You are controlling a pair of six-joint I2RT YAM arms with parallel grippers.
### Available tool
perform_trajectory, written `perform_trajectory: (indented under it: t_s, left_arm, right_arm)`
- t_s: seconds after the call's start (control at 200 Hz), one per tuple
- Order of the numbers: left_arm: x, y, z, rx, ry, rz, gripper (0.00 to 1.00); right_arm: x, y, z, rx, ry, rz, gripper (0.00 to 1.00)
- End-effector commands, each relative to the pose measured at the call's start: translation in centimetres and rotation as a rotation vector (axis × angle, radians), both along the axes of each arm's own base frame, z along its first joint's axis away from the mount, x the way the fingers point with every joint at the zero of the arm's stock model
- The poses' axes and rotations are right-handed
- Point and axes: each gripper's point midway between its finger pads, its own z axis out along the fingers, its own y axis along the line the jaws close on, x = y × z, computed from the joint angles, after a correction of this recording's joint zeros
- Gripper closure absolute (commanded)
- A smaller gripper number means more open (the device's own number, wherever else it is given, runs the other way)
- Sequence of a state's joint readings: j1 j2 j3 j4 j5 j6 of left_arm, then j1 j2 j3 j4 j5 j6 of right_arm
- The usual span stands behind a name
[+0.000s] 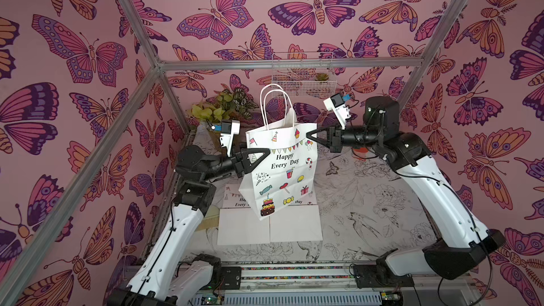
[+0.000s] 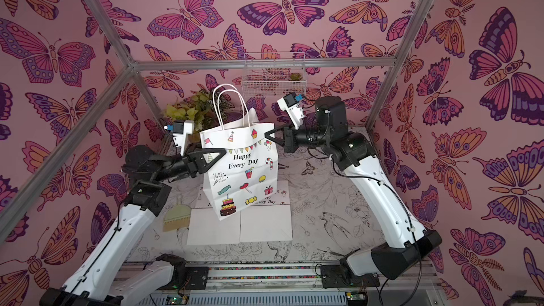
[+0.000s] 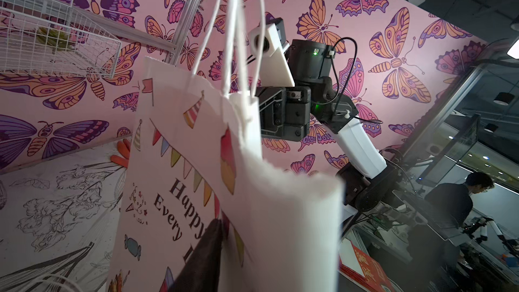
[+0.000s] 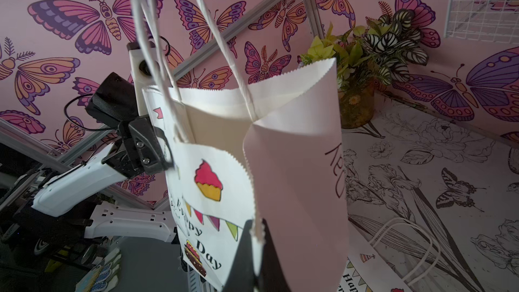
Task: Put away the paper bag
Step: Press the paper bag.
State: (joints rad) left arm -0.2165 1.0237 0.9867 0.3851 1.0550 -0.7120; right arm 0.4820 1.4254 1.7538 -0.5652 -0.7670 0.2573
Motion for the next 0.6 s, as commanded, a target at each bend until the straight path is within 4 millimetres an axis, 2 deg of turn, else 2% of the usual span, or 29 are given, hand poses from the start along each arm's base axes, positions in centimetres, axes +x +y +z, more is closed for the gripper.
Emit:
perform_trajectory:
  t_s: [0.0,0.11,0.18,0.27,0.335,0.416,0.506,0.596]
  left_arm:
    - [-0.4,-0.2,0.6,0.005,-0.046,-0.016,0.81]
    - [-0.3,-0.3,0.4,0.009,-0.039,-0.019,0.98]
    - [-0.3,-0.3,0.4,0.01,-0.041,-0.02,1.0]
    - [-0.2,-0.3,0.2,0.012,-0.038,-0.02,1.0]
    - [-0.2,-0.3,0.1,0.016,-0.038,-0.025,1.0]
    - [-0.1,-0.4,-0.3,0.017,-0.03,-0.035,1.0]
    - [0.0,-0.4,-0.2,-0.004,-0.025,-0.063,1.0]
    - [0.2,-0.5,-0.1,-0.034,-0.022,-0.106,1.0]
  right_arm:
    - [-0.7,0.3,1.0,0.01,-0.03,0.019,1.0]
    - [-0.9,0.1,1.4,0.02,-0.04,0.014,1.0]
    - [-1.1,0.0,1.6,0.026,-0.047,0.013,1.0]
    - [-1.3,-0.2,1.8,0.027,-0.057,0.004,0.92]
    - [-1.3,-0.6,2.0,0.023,-0.07,-0.011,0.82]
    - [-1.5,-1.4,2.2,0.024,-0.085,-0.036,0.65]
    - [-1.6,-2.9,2.3,0.038,-0.089,-0.084,0.39]
    - [-1.7,-5.0,2.5,0.072,-0.098,-0.157,0.18]
